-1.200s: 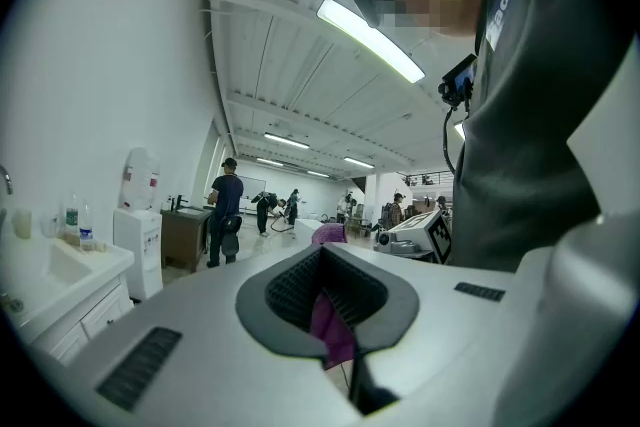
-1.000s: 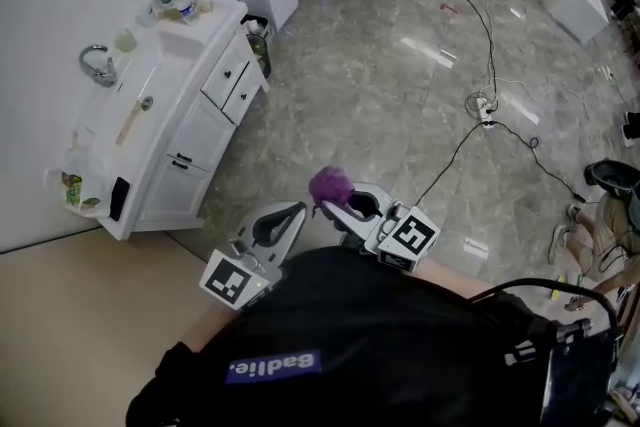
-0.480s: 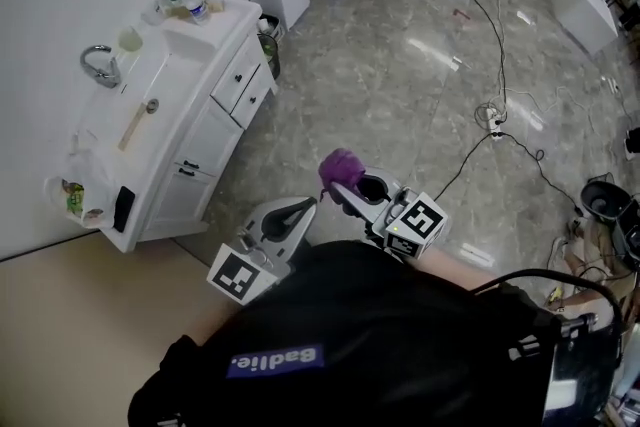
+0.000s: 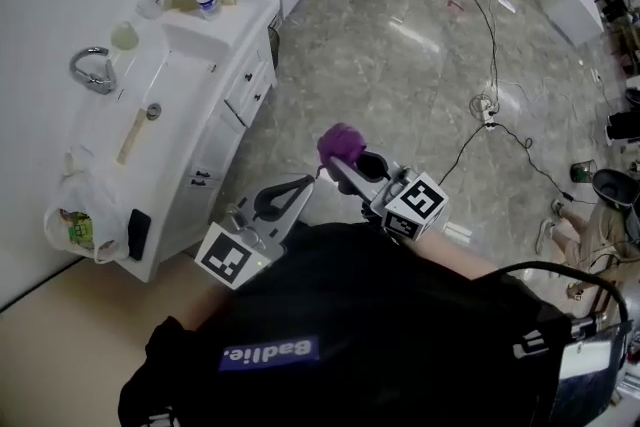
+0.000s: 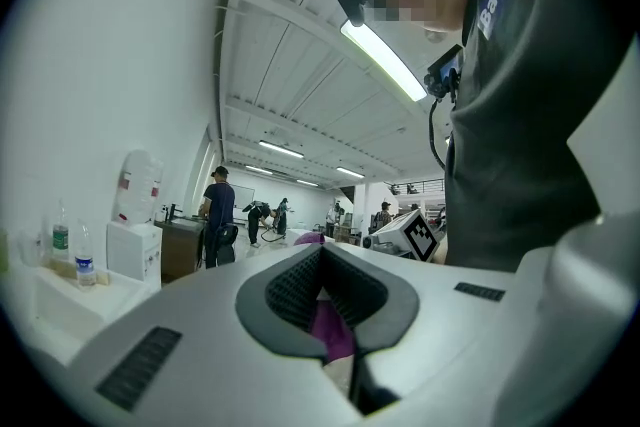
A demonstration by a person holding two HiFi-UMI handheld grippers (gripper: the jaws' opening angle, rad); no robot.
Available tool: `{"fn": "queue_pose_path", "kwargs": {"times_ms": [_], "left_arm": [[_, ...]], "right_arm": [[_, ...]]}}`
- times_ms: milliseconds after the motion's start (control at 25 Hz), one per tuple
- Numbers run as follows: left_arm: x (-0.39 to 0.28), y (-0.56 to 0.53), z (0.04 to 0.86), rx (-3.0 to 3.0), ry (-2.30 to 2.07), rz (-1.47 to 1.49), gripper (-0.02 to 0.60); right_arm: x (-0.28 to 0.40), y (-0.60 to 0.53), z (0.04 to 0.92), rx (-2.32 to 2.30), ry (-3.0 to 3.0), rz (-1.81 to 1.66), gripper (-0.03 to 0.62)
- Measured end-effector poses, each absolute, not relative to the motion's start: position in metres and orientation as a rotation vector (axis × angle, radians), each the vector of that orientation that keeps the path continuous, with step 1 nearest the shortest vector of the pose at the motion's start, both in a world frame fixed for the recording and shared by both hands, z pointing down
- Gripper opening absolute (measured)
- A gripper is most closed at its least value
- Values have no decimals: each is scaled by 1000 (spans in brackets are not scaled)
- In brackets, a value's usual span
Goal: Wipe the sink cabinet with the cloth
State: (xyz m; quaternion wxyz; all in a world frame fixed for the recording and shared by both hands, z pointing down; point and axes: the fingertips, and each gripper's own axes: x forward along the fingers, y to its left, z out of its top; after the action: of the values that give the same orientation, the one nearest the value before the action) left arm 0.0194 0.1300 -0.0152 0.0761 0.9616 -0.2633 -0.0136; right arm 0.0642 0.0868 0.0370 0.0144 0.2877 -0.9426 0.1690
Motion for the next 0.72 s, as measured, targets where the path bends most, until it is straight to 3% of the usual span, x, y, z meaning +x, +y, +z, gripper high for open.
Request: {"fn": "queue_pose_path", "kwargs": {"times_ms": [360, 720], "left_arm": [[-12, 82, 1, 2826, -840, -48, 0], [19, 25, 7, 2776, -970, -15, 0]], "right_arm": [[37, 46, 59, 876, -2911, 593, 69], [65, -21, 85, 789, -2928, 652, 69]]}}
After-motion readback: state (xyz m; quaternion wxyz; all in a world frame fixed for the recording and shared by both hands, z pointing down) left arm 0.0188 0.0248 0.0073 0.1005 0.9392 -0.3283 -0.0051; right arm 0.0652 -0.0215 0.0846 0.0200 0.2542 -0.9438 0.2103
